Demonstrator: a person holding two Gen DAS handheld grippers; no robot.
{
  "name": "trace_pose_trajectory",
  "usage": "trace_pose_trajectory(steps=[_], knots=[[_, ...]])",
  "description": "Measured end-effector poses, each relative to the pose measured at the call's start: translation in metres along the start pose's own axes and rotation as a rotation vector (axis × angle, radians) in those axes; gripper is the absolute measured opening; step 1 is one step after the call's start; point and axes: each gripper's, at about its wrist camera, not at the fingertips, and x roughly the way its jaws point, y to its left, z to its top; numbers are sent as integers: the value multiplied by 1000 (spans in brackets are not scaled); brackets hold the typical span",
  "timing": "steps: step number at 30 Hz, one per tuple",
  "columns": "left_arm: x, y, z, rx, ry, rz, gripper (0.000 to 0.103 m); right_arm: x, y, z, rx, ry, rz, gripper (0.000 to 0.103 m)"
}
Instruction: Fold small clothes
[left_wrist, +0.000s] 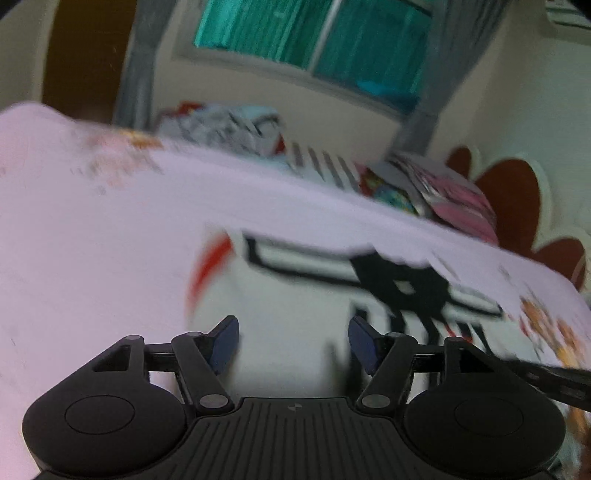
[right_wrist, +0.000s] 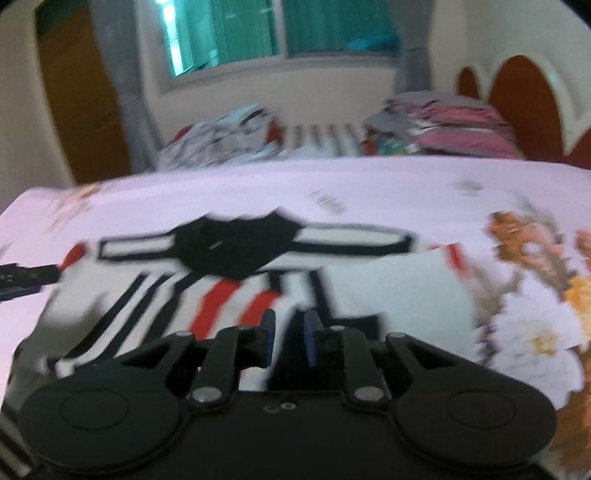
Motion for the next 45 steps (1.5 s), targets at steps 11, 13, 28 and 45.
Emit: trace_pose_trajectory(steps=[11,13,28,45], knots=[[-16,-1,-39,65,61,25,64,3,-17,-19,-57,88,-61,16],[-25,-6,-39,42,51,32,65,-6,-15,-20,-46,86,-41,21],[-65,-63,-116,188,141,-25,65,-57,40,-88,-248,154,165,19],[-121,-65,-149,220,198,-44,65,-109,58,-126,-209,162,133,19]])
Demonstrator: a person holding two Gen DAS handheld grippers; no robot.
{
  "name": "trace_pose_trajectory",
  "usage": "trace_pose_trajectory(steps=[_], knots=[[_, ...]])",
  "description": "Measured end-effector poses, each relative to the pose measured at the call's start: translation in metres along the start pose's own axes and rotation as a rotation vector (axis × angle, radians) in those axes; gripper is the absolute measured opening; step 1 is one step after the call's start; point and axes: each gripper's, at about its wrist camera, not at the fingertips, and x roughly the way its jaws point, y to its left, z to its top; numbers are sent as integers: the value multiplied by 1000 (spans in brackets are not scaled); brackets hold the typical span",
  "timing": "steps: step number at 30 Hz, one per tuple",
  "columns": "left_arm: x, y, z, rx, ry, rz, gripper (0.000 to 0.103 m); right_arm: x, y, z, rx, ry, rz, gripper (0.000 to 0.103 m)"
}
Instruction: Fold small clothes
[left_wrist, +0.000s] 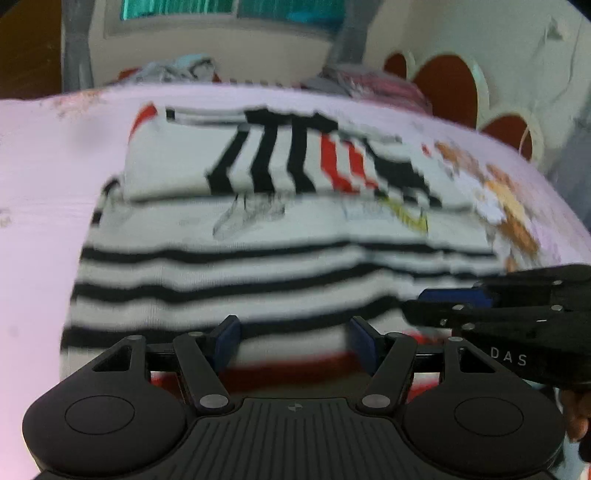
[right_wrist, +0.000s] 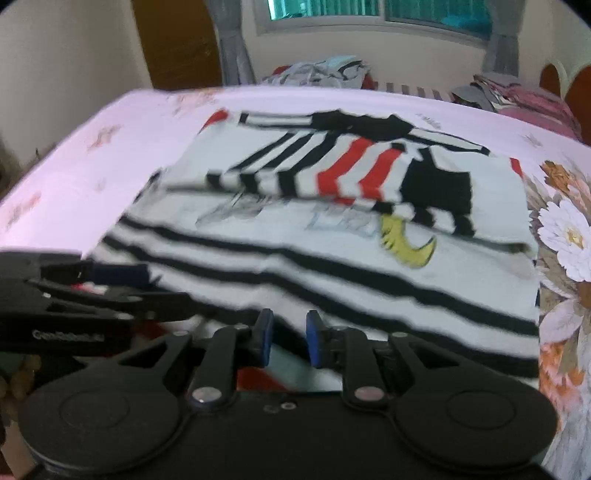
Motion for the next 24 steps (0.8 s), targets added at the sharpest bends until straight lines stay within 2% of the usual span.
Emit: trace_pose_trajectory(steps=[7,12,14,20,22,24], knots=[[-33,34,-41,26,-34,16,64,-26,-9,-42,14,22,-182,19],[-51,46,-59,9,-47,14,64,-48,-16,-66,63,27,-248,19],[-56,49,-64,0,-54,10,65,-52,-11,-71,62,38,-284,24],[-80,46,-73,-60,-93,2,65,-79,10,-78,148,-33,-198,23],[-83,43,-78,-52,-91,-8,65,-80,21,-80,151,-33,-169,23],[-79,42,-86,-36,-59,10,65,-76,30,-85,127,-12,-176,23]])
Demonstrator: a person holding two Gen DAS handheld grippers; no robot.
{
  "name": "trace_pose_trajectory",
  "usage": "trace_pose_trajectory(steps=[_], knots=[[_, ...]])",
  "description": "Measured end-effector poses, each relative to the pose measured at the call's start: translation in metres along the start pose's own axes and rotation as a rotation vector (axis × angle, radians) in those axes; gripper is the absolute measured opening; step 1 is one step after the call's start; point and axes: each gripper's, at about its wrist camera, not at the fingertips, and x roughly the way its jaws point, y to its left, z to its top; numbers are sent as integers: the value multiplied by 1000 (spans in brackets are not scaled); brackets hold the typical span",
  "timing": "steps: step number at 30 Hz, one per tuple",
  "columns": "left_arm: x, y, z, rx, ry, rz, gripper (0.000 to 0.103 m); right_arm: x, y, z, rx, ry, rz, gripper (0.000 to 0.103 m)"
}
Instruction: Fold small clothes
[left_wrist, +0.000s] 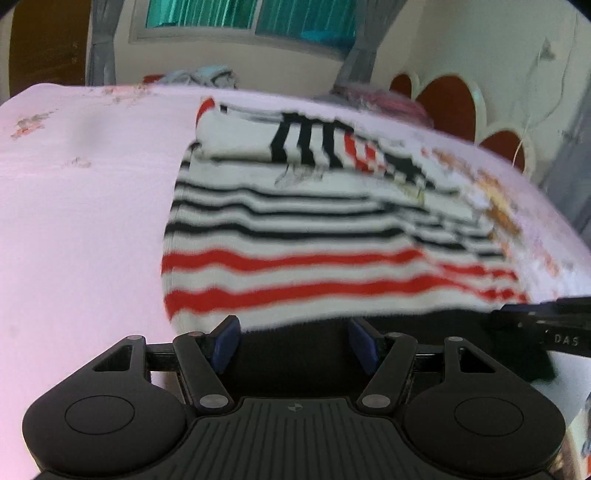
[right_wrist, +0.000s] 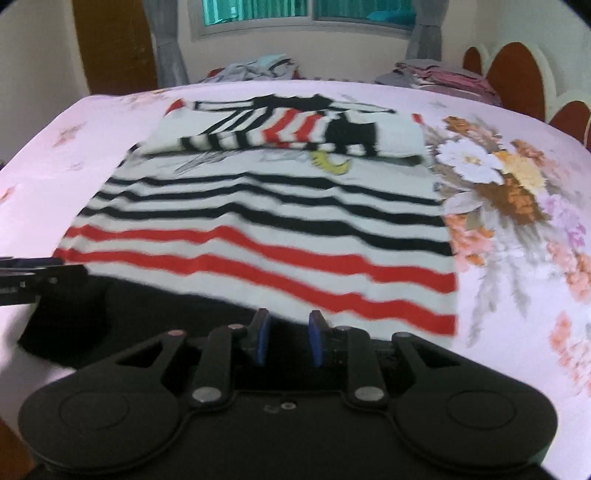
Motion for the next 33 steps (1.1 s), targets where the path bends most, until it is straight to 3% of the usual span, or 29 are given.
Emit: trace_pose_trajectory(steps=[10,12,18,28,33], knots=[[-28,19,-16,-50,-15,8,66,-15,-34,-31,64,17,-118,27],[-32,26,-19,-83,-12,10,73,-21,-42,-34,98,10,-131,30],[-28,39,-26,-131,21,-6,76,-32,-57,-43,164,-6,-172,44],[-20,32,-26,-136,43,-66,76,-28,-66,-56,273,32,-126,44],[-17,25,-25,-108,53,-43,76,-22,-67,-54,296,32,-105,45]])
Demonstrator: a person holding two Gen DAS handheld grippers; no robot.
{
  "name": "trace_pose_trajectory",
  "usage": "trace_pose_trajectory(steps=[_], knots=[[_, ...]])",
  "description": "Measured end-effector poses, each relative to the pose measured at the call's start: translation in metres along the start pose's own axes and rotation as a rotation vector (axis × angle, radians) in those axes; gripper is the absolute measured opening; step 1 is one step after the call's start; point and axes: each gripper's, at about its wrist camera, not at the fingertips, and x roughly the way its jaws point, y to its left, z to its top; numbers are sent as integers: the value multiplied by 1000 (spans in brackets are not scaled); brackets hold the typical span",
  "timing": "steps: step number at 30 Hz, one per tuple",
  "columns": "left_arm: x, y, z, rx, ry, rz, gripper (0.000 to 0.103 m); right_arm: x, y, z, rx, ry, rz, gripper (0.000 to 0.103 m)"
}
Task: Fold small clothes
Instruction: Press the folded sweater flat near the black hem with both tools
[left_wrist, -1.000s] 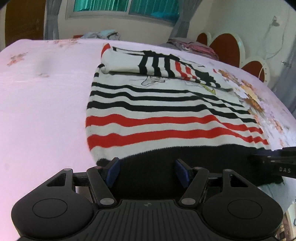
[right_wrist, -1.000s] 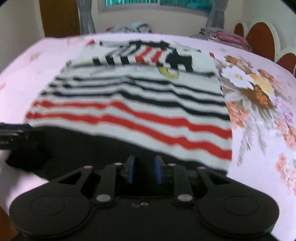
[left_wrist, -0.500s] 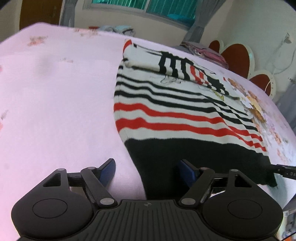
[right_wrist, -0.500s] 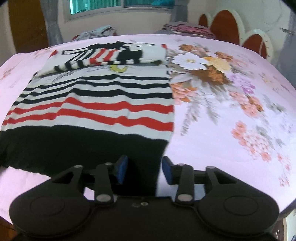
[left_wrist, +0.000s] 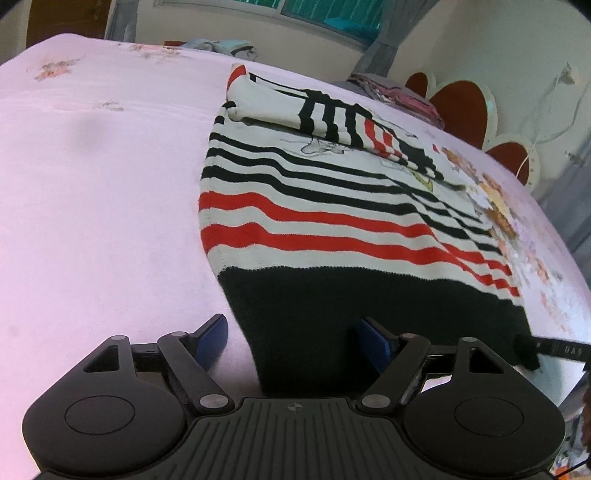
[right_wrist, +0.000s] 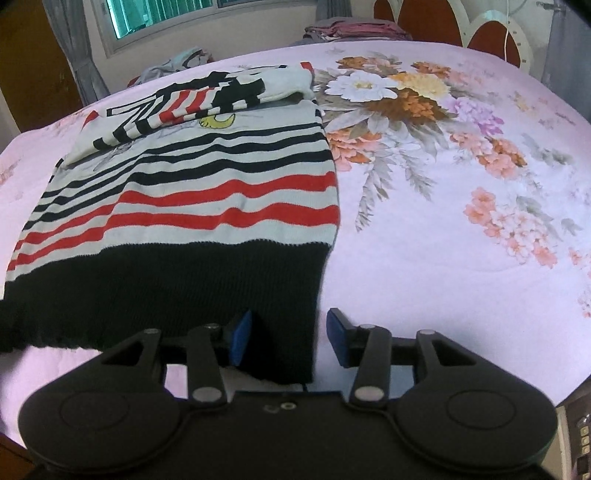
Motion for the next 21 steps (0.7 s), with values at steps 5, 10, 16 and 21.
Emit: trace_pose_trajectory(steps=[5,10,16,21], knots=[[2,-10,1,31,11,38,76,2,4,3,-9,6,14,39],[5,-21,2,35,41,3,76,1,5,4,-20,11,19,36],[6,-30,-1,59,57,8,76,2,3,5,-21,20,22,37],[6,-31,0,64,69,9,76,2,1,6,-10,27,21,44]])
